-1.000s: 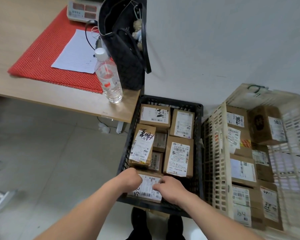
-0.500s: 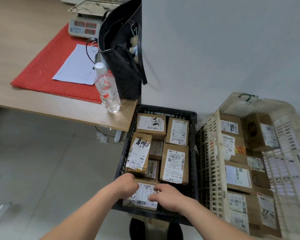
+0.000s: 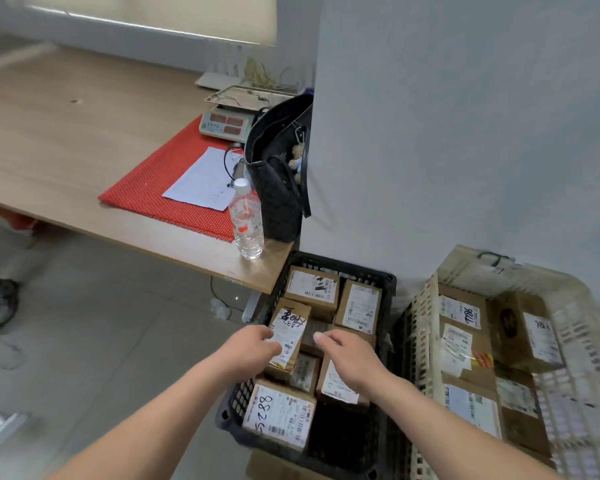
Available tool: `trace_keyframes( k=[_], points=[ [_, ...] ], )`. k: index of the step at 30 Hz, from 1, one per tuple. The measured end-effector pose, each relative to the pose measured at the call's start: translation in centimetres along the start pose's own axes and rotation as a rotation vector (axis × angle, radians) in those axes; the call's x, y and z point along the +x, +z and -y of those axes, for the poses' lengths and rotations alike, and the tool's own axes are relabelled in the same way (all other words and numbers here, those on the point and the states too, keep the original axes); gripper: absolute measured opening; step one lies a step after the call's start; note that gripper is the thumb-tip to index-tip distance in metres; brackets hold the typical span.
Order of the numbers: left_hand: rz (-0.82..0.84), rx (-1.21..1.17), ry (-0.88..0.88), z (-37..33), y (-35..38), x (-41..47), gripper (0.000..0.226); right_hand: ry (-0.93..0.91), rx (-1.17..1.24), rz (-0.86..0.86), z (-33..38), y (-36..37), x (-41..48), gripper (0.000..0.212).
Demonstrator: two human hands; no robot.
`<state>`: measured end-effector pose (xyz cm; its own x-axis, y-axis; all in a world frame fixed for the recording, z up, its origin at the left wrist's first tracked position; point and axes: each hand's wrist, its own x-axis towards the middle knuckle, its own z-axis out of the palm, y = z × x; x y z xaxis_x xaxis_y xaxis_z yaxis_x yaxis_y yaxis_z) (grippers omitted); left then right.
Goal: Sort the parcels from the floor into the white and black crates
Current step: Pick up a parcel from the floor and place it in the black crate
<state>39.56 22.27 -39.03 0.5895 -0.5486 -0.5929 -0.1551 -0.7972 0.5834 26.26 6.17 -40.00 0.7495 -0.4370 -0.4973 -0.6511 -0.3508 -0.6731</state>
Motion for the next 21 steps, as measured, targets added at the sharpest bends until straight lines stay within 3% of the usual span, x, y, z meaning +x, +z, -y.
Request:
trace_keyframes(
  k=[4, 10, 16, 18, 21],
  points=[
    [-0.128, -0.071, 0.044, -1.8, -0.2, -2.5, 0.053, -0.131, 0.064, -0.066, 1.1, -1.5, -0.9, 0.031],
    [-0.362, -0.167, 0.070, -3.7, 1.0, -6.8, 0.054, -0.324, 0.088, -0.071, 1.0, -2.8, -3.0, 0.037],
    [-0.542, -0.244, 0.070, -4.6, 2.2, -11.7, 0.052, -0.496, 0.068, 0.003, 1.8, -3.1, -5.3, 0.081],
    [-0.588, -0.261, 0.054, -4.4, 2.6, -13.5, 0.051, -0.535, 0.055, 0.015, 2.5, -2.8, -6.1, 0.078],
    [-0.647, -0.306, 0.021, -3.3, 3.2, -16.3, 0.050, -0.594, 0.042, 0.046, 3.7, -1.9, -7.6, 0.056]
  ],
)
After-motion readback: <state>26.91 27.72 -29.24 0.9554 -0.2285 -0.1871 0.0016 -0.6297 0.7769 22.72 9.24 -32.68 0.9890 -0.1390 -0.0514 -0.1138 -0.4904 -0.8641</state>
